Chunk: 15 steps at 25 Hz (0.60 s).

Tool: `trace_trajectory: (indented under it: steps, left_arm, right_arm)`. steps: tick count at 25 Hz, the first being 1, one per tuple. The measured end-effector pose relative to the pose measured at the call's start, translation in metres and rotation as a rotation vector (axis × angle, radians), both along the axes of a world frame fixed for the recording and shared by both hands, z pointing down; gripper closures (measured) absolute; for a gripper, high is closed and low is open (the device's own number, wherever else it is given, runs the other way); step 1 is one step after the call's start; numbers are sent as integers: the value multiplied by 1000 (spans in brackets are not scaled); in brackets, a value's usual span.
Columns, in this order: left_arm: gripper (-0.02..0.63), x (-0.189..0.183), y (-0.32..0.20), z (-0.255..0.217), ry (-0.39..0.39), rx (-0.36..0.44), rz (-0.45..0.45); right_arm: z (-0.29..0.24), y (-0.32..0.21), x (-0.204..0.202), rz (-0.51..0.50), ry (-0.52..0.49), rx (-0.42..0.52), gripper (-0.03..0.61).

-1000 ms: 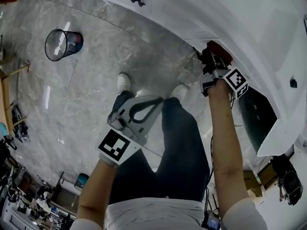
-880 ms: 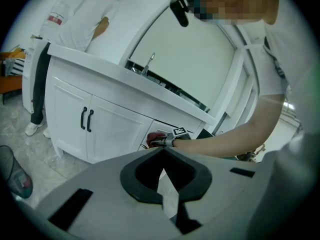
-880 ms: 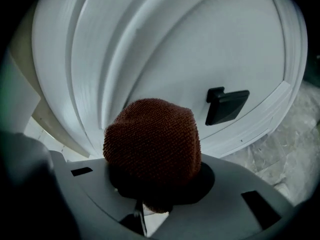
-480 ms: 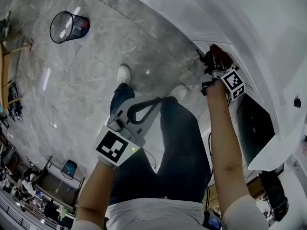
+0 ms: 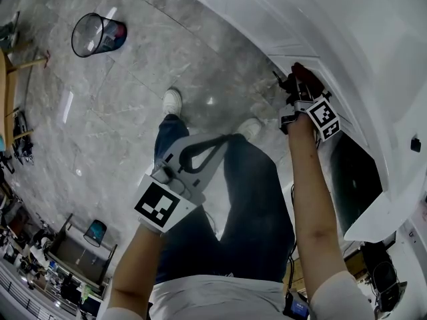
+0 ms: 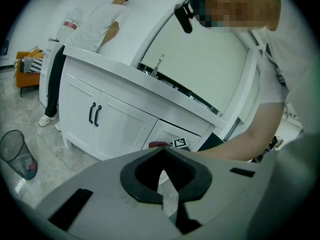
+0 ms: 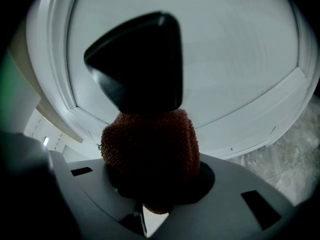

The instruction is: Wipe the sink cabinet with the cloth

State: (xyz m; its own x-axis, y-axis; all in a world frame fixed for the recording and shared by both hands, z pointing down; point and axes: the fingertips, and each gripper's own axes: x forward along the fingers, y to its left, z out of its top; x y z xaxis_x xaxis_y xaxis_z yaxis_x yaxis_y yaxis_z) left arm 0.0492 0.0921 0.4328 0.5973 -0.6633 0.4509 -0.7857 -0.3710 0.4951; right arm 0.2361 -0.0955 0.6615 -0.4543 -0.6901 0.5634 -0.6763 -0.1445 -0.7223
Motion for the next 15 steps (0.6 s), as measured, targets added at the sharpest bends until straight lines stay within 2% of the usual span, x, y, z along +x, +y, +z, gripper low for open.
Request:
trace_trajectory:
  steps: [5, 15]
  left_arm:
    - [603, 5, -1, -1, -4, 6, 9]
    - [603, 26, -8, -2, 2, 18, 93]
  right_arm:
    - [2, 9, 23, 25, 19, 2, 482]
    - [3, 29, 76, 82, 76, -11, 482]
